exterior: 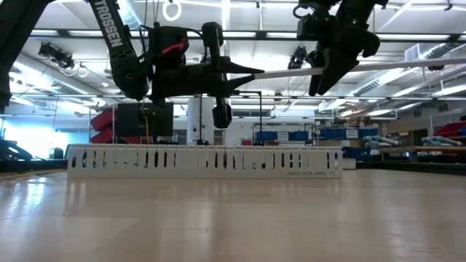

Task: Ziptie cables
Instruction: Close the white cable duct

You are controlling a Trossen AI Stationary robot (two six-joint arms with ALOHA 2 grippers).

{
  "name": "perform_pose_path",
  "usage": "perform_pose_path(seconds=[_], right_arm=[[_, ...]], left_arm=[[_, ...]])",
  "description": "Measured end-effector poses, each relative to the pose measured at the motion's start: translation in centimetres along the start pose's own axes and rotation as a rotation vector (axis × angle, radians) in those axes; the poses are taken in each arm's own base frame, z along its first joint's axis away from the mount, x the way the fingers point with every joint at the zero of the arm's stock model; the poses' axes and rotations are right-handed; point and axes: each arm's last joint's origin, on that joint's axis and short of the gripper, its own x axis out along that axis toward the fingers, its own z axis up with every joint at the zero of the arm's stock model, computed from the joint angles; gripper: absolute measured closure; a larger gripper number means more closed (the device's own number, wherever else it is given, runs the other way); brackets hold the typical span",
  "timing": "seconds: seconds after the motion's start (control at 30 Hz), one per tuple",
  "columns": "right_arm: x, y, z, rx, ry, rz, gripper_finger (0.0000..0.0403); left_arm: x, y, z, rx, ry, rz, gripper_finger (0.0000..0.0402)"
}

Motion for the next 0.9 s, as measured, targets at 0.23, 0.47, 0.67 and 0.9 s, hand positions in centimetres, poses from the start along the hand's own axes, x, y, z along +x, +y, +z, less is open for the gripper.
perform_pose_path(seconds=[0.23, 0.47, 0.67, 0.9], right_arm=[[0.00, 0.01, -0.05, 0.003, 0.005, 0.000, 0.0184], [0.00, 0.06, -0.18, 0.005, 0.019, 0.007, 0.0213], [0.04, 0.10, -0.27, 0.024, 0.030, 0.011, 0.0231], [0.04, 0.11, -0.32, 0.025, 0.035, 0.012, 0.0236]], left_arm=[[0.00, -0.36, 0.02, 0.041, 0.025, -0.045, 0.0388], [-0.09, -0.42, 0.13, 0.076, 0.055, -0.068, 0.0386], [-0.18, -0.37, 0.35, 0.078, 0.065, -0.074, 0.0385], [-0.21, -0.34, 0.32, 0.075, 0.068, -0.072, 0.0385]])
